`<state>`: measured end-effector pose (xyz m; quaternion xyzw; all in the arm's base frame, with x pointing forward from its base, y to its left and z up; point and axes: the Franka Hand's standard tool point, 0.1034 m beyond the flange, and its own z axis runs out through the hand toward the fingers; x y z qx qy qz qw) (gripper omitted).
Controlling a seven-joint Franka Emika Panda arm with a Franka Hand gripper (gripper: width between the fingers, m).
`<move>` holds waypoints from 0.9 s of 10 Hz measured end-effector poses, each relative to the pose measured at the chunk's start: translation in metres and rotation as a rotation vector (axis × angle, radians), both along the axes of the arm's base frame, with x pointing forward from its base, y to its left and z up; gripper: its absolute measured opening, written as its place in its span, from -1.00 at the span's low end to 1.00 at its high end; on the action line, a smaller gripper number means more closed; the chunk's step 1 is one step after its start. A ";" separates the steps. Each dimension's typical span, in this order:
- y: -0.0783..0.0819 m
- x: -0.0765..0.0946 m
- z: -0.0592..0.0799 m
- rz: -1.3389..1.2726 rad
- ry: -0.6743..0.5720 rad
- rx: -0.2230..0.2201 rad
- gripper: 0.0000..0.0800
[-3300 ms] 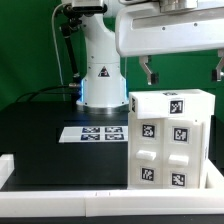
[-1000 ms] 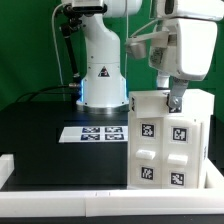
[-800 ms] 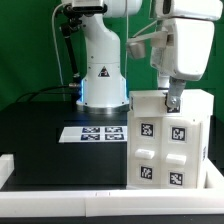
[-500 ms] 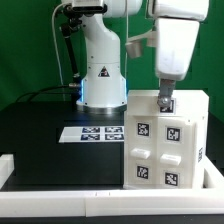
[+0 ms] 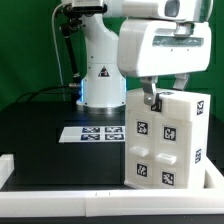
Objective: Assemble cabinet
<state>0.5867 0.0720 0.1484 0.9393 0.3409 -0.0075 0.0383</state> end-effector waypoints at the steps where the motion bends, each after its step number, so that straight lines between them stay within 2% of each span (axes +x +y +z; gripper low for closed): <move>1: 0.002 -0.001 0.000 -0.053 0.000 0.002 0.40; 3: 0.005 -0.003 0.000 -0.180 -0.003 0.013 0.40; 4: 0.004 -0.004 0.000 -0.340 -0.017 0.040 0.40; 5: 0.001 -0.006 0.000 -0.486 -0.033 0.047 0.40; 7: 0.004 -0.007 0.000 -0.732 -0.045 0.051 0.40; 9: 0.007 -0.007 0.000 -0.853 -0.050 0.051 0.40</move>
Offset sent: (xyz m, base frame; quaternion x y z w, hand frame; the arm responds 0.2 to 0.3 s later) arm -0.0179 -0.0172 -0.0039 0.0358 0.0304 0.3745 0.9260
